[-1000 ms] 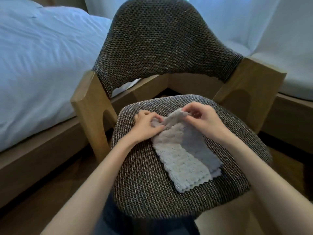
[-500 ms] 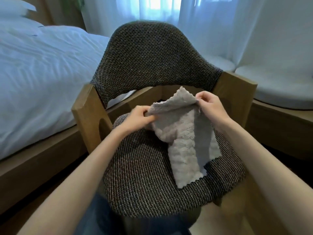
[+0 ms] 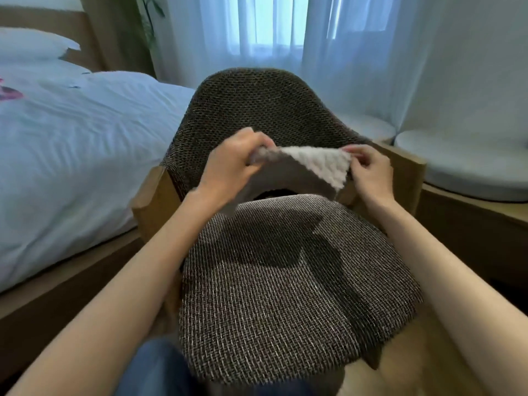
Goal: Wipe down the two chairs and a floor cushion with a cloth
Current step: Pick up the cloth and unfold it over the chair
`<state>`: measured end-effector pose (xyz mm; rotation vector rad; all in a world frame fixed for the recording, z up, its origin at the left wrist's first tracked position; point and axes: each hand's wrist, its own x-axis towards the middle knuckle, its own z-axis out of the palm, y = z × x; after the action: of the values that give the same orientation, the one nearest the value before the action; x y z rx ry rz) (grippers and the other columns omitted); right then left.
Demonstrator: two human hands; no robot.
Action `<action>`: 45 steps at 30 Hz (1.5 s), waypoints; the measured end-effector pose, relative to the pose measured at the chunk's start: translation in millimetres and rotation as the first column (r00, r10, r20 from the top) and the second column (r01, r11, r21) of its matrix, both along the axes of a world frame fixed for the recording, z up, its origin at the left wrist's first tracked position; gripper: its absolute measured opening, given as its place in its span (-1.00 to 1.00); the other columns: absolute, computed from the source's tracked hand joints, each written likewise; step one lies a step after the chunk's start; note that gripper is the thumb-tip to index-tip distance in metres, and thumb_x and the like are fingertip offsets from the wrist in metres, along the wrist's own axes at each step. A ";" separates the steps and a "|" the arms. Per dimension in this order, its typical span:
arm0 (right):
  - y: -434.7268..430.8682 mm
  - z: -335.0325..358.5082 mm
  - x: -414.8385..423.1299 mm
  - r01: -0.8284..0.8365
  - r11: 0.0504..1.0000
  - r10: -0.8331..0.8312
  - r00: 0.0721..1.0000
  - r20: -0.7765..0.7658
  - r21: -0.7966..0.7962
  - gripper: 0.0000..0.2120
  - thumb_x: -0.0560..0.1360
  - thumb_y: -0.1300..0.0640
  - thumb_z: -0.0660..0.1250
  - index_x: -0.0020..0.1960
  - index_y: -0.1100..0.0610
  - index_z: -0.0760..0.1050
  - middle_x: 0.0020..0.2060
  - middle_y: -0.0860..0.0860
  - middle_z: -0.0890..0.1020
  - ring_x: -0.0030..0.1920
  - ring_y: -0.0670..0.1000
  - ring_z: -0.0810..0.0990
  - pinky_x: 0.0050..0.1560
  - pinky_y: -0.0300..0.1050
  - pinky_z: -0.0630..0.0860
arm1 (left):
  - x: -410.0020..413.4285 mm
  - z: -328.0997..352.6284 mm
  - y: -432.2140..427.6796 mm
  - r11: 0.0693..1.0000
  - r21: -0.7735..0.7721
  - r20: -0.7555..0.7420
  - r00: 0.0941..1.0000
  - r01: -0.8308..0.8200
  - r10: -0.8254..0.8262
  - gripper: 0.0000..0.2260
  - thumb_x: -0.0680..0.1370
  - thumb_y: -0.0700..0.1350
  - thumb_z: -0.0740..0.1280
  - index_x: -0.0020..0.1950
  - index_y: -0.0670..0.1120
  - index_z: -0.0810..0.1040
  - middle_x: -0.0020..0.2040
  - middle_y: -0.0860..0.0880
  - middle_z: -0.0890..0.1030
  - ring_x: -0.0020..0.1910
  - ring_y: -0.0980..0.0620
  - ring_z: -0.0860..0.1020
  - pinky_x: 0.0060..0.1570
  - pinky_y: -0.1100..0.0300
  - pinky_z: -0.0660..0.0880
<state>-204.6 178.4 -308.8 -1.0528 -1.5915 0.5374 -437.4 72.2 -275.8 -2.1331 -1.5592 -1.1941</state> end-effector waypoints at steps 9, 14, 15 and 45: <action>-35.5 -95.9 36.1 -0.068 0.845 0.112 0.992 0.050 -0.531 -0.83 0.56 0.26 0.23 0.10 0.06 0.49 0.07 0.10 0.59 -0.02 0.04 0.60 -0.11 -0.07 0.59 | 9.4 -143.2 -40.7 0.878 -0.472 -0.114 0.982 0.079 -0.150 -0.56 0.47 0.11 0.41 0.32 0.07 0.47 0.08 0.03 0.50 0.04 0.08 0.45 0.05 0.11 0.46; -63.7 -104.5 43.1 -0.262 0.839 0.471 0.789 0.395 -0.477 -0.51 0.45 0.11 0.46 0.31 -0.08 0.37 0.24 -0.04 0.41 0.28 -0.10 0.36 0.23 -0.21 0.33 | -22.9 -161.7 -56.0 0.821 -0.569 -0.125 0.992 -0.052 -0.023 -0.62 0.48 0.10 0.40 0.26 0.08 0.48 0.22 0.06 0.48 0.21 0.05 0.43 0.18 0.05 0.38; -67.9 -105.5 42.9 -0.290 0.832 0.509 0.737 0.445 -0.473 -0.42 0.40 0.10 0.51 0.34 -0.10 0.36 0.27 -0.06 0.38 0.31 -0.12 0.32 0.27 -0.24 0.28 | -26.8 -161.4 -57.9 0.821 -0.568 -0.101 0.995 -0.051 -0.008 -0.71 0.48 0.05 0.40 0.18 0.06 0.52 0.18 0.07 0.49 0.19 0.05 0.44 0.16 0.03 0.40; 3.5 -86.3 -11.7 -0.024 0.882 0.135 0.969 0.205 -0.470 -0.45 0.48 0.26 0.42 0.43 0.13 0.35 0.30 0.11 0.47 0.09 -0.02 0.54 0.15 -0.12 0.49 | -36.9 -152.6 19.2 0.703 -0.650 0.267 0.779 -0.289 0.567 -0.67 0.59 -0.04 0.28 0.32 -0.13 0.46 0.24 -0.12 0.56 0.20 -0.09 0.52 0.06 0.14 0.40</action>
<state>-216.3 181.9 -395.1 -1.4553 -1.7622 0.9132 -474.4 91.4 -428.4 -1.6105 -2.7713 -1.1858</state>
